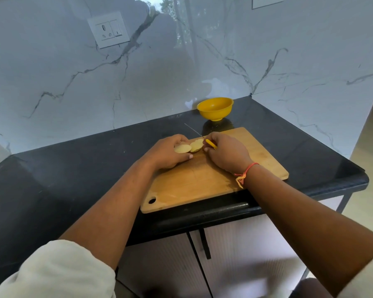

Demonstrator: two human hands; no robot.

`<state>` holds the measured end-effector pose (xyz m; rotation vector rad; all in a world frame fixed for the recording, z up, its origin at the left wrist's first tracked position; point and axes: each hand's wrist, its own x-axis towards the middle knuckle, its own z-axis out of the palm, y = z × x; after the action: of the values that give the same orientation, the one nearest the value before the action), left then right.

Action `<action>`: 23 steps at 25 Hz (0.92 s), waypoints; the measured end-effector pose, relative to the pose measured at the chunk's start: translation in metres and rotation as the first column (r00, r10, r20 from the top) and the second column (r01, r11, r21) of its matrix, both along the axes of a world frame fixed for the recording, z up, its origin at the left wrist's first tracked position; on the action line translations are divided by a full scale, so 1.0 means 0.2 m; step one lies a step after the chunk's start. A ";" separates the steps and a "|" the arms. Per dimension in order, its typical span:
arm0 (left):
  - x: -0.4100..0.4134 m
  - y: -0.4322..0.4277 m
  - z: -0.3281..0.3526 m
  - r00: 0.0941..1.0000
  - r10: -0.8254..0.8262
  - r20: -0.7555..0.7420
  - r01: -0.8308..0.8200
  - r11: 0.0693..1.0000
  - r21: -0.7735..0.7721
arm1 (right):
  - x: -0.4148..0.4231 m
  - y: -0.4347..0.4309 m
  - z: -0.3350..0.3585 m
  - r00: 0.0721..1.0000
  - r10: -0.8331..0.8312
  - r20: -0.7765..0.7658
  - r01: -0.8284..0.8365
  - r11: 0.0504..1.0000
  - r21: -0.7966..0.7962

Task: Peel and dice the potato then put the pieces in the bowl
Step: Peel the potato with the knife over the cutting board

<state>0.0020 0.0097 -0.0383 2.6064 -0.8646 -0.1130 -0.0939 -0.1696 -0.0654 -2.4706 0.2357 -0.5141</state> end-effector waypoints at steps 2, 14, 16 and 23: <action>0.00 0.02 0.00 0.999 0.028 -0.033 -0.028 1.000 -0.001 | 0.00 0.00 0.01 1.000 0.003 -0.010 -0.003 1.000 -0.011; -0.10 0.14 0.06 0.979 0.081 -0.184 -0.094 0.994 -0.062 | 0.08 0.06 0.07 0.992 -0.014 -0.129 0.009 0.999 -0.037; -0.11 0.22 0.09 0.957 0.082 -0.280 -0.100 0.994 -0.053 | 0.07 0.07 0.07 0.992 -0.016 -0.129 0.009 0.999 -0.053; -0.16 0.35 0.00 0.951 0.087 -0.297 -0.166 0.953 -0.253 | 0.03 0.07 0.04 0.999 -0.011 -0.046 0.007 0.997 -0.079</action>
<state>-0.0294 0.0806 -0.0373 2.3038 -0.5635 -0.3001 -0.0888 -0.1550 -0.0577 -2.5617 0.2501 -0.4784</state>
